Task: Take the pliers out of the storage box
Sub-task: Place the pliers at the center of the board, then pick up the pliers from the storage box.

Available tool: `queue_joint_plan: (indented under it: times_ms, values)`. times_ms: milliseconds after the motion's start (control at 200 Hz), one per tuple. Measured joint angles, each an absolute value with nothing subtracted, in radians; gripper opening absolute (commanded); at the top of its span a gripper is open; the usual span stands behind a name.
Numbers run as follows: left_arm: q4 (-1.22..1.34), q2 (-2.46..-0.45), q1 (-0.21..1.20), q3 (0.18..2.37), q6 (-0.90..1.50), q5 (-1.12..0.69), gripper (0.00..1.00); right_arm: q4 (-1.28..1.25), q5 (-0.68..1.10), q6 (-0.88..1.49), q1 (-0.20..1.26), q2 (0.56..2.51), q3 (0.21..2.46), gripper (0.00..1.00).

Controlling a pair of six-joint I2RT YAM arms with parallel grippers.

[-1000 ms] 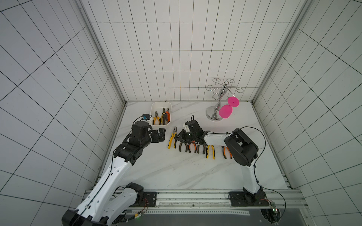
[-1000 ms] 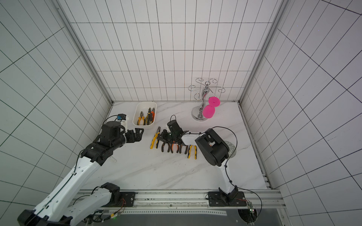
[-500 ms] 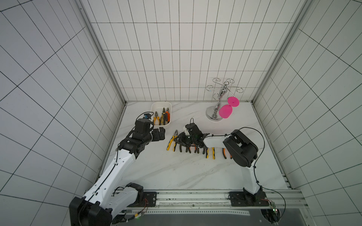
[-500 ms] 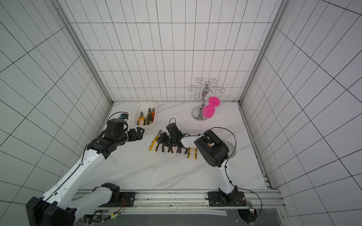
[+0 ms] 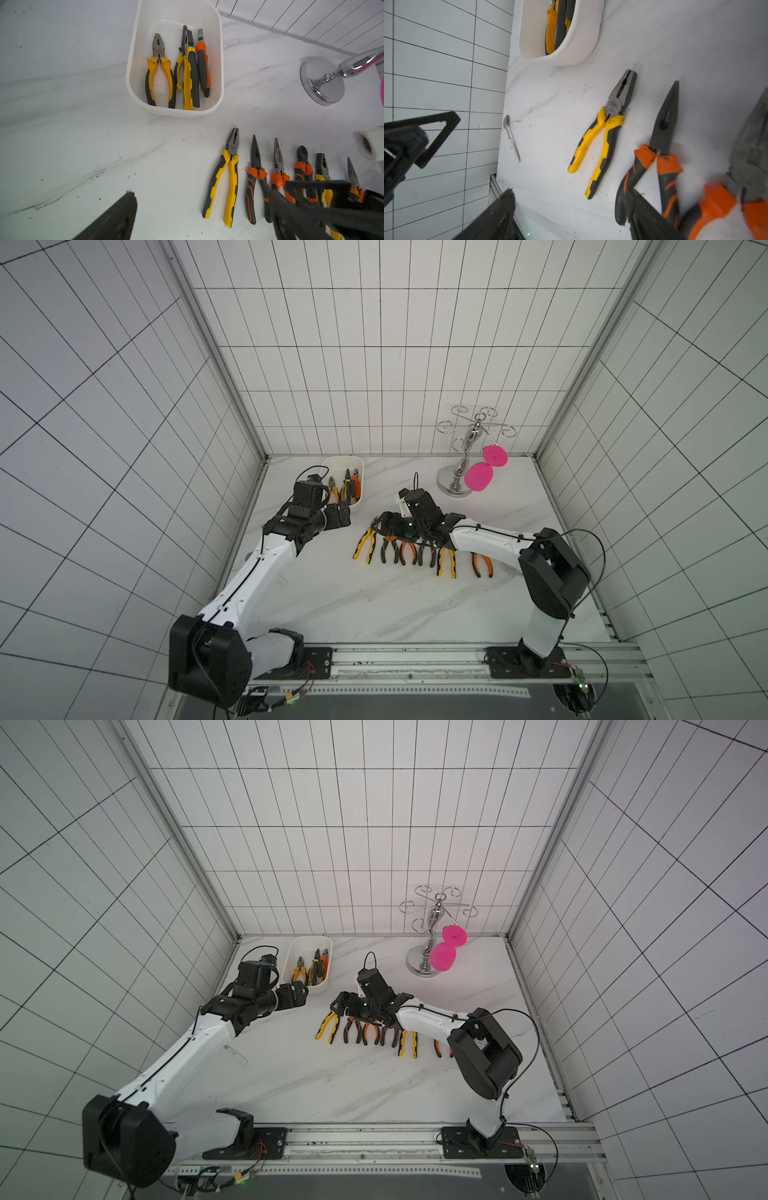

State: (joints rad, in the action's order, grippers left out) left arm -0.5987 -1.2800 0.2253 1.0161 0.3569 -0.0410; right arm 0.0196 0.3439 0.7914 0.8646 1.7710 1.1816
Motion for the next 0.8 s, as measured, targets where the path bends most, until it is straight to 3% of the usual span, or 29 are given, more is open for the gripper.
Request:
queue_joint_plan:
  times_ms: [165,275,455,620,799]
  values:
    - [-0.614,-1.442,0.213,1.134,0.349,-0.019,0.93,0.141,0.31,0.659,0.864,1.7,1.182,0.92]
    - [-0.644,-1.558,0.209,1.245,0.328,0.009,0.82,0.202,0.299,0.592,0.852,1.677,1.185,0.91]
    - [-0.715,-1.772,0.209,1.457,0.285,0.06,0.79,0.287,0.305,0.515,0.788,1.674,1.204,0.89]
    - [-0.76,-1.923,0.209,1.562,0.244,0.102,0.73,0.334,0.336,0.463,0.691,1.681,1.276,0.87]
    - [-0.794,-2.062,0.21,1.672,0.219,0.117,0.72,0.358,0.381,0.418,0.61,1.714,1.365,0.86]
